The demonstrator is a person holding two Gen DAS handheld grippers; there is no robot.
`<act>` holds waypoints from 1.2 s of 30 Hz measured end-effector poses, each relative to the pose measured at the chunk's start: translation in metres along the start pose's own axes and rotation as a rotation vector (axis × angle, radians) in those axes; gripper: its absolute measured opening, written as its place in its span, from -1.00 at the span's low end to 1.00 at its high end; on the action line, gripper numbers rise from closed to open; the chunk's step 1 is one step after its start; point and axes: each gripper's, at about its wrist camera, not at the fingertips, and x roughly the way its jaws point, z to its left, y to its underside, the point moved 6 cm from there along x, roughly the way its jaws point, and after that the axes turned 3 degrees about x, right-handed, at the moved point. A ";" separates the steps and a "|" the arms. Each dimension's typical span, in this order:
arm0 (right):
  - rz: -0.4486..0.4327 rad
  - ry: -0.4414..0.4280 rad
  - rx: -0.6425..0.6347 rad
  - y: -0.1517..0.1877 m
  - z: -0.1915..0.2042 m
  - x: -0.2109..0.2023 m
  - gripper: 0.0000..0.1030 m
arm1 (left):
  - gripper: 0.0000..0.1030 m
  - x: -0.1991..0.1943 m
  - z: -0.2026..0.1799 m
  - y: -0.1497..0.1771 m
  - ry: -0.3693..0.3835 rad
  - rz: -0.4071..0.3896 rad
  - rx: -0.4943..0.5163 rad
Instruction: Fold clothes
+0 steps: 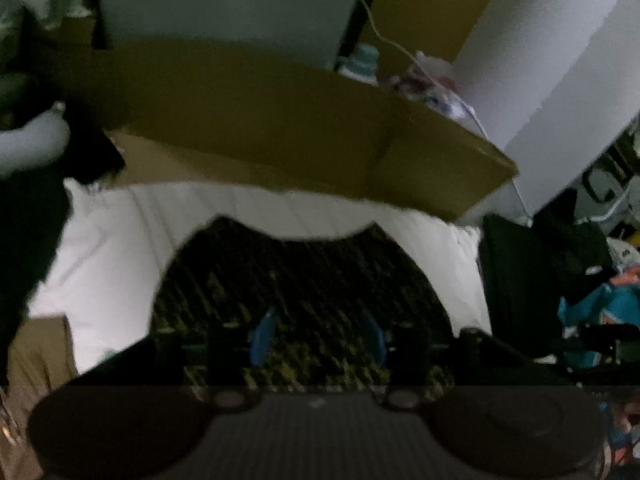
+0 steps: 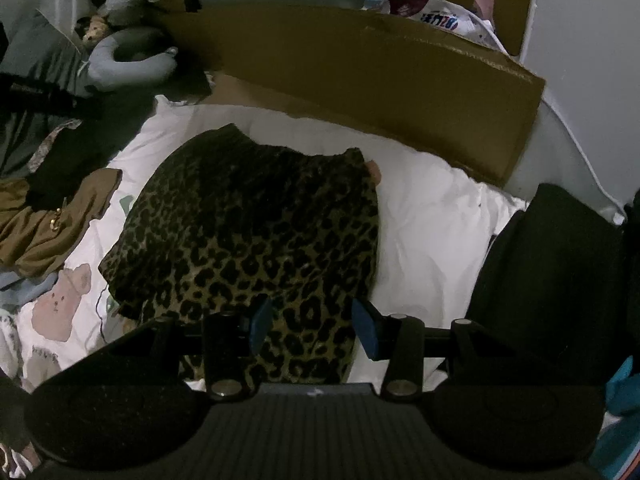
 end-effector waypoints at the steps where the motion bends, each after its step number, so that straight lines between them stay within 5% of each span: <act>1: -0.006 -0.004 0.008 0.006 0.000 0.001 0.01 | 0.00 0.001 -0.006 0.008 -0.004 0.002 0.001; 16: -0.078 0.026 0.168 0.074 -0.010 0.037 0.01 | 0.15 0.049 -0.045 0.136 -0.039 0.097 -0.148; 30: -0.062 0.024 0.388 0.132 -0.035 0.080 0.00 | 0.17 0.108 -0.062 0.201 -0.066 0.152 -0.208; 36: -0.080 -0.028 0.435 0.133 -0.032 0.092 -0.22 | 0.20 0.114 -0.054 0.214 -0.059 0.139 -0.252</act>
